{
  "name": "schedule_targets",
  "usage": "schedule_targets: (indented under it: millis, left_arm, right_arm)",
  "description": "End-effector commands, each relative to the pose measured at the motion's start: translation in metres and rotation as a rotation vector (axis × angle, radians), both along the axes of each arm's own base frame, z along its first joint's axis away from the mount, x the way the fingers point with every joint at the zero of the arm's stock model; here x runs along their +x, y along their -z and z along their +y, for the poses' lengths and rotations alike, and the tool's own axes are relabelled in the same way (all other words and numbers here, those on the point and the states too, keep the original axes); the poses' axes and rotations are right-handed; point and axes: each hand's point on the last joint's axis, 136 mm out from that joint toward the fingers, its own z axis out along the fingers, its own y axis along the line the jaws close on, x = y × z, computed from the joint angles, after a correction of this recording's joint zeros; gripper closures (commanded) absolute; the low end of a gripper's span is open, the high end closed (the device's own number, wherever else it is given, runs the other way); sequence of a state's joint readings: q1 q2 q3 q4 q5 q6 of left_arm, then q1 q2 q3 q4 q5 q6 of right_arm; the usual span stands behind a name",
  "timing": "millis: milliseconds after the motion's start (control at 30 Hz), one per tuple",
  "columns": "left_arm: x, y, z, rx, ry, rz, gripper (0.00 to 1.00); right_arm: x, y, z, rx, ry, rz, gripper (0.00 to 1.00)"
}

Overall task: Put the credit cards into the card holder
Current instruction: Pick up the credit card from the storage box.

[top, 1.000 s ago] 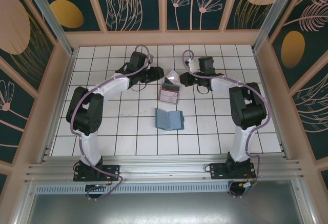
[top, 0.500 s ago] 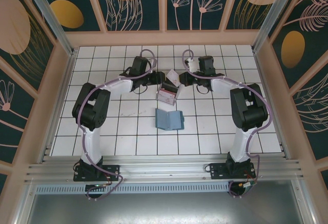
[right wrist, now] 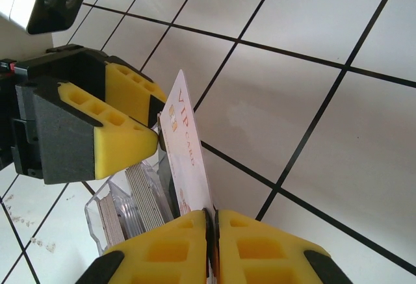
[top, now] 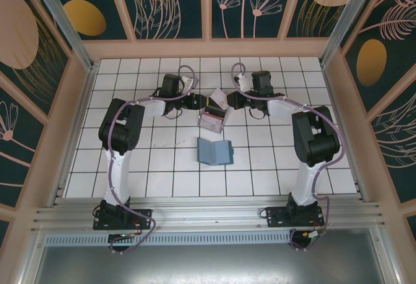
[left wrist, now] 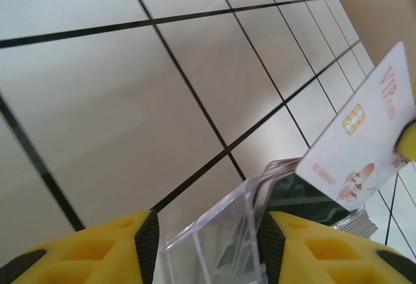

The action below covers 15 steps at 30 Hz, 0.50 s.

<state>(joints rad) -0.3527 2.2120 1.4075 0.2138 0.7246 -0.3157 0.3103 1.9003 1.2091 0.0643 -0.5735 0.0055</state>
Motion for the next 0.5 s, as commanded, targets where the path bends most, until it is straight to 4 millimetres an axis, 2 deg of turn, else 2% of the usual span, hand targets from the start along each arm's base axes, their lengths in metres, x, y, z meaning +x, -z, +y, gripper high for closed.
schedule_targets:
  millis: [0,200,333,467]
  left_arm:
    - [-0.003,-0.007,-0.012,-0.022,0.108,-0.049,0.51]
    - [0.002,0.004,-0.011,-0.002,0.092,-0.035,0.54]
    - [0.004,0.015,-0.005,0.028,0.052,-0.032,0.60]
    - [0.003,0.021,0.000,0.052,0.021,-0.033,0.60]
  right_arm:
    - [-0.003,-0.011,0.002,0.012,-0.021,-0.027,0.87]
    - [-0.004,-0.012,0.003,0.011,-0.029,-0.026,0.87]
    - [-0.005,-0.014,0.004,0.020,-0.036,-0.028,0.86]
    - [-0.006,-0.012,0.004,0.020,-0.040,-0.022,0.84]
